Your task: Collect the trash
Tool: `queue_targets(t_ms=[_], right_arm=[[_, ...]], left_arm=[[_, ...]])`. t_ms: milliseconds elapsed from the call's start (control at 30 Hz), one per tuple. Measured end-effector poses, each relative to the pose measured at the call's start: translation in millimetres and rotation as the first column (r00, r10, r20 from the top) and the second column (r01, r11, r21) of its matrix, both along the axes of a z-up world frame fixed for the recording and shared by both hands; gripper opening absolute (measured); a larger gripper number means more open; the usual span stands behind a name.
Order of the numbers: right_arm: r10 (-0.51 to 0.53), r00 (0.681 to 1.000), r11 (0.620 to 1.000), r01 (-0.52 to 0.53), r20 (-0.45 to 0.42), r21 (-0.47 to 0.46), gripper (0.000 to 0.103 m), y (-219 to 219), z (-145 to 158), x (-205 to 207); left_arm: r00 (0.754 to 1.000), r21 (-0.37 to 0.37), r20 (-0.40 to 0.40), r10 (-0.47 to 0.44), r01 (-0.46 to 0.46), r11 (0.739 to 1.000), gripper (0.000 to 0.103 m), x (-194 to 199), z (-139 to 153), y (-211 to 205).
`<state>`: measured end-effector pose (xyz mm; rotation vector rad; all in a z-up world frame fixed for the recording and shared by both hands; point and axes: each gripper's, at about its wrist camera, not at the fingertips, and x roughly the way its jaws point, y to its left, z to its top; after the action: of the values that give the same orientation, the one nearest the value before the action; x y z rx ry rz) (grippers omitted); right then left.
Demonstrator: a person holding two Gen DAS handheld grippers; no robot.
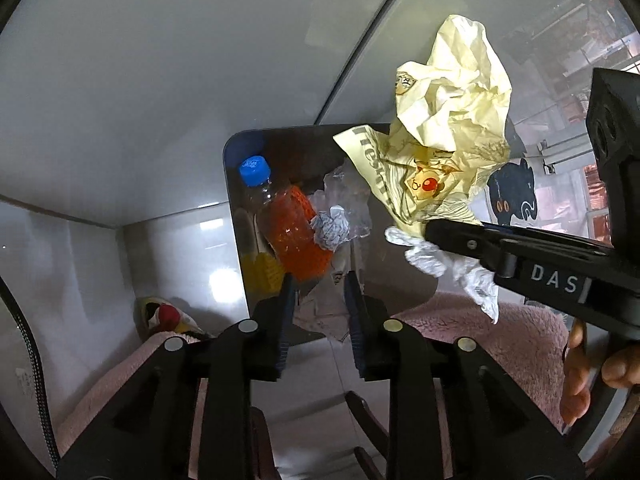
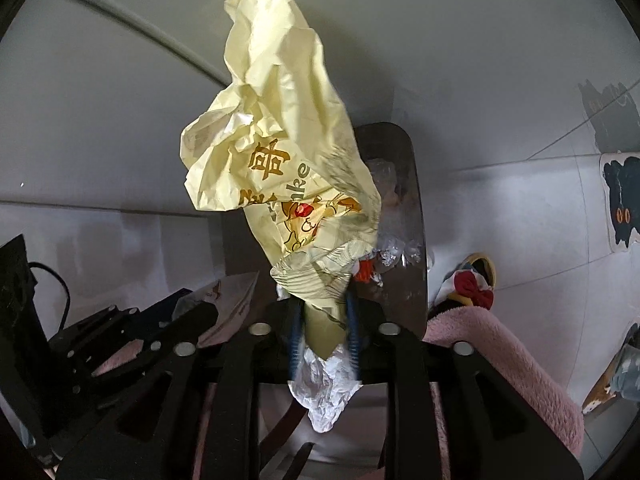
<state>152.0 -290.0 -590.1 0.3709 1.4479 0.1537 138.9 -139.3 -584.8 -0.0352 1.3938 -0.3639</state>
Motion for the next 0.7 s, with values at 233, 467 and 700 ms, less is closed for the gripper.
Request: queue_targets(t_ms=[233,467,700], right_arm=[[-0.035,0.999,0.999,0.035,0.027,0.001,0.056,1,13,9],[-0.049,0.995,0.999,0.05,0.082,-0.018,0.066,0,46,6],[-0.063,0.98,0.997,0.069,0.189,-0.028,0.083,-3,100,-11]], left_arm=[[1.0,0.018,0.023,0.008,-0.009,1.0,0.051,5,7,1],[0.996,0.038,0.088,0.025,-0.028,0.999,0.075,-2,34,5],[0.984,0.021,0.174,0.041,-0.045,0.999,0.089,-18,86,13]])
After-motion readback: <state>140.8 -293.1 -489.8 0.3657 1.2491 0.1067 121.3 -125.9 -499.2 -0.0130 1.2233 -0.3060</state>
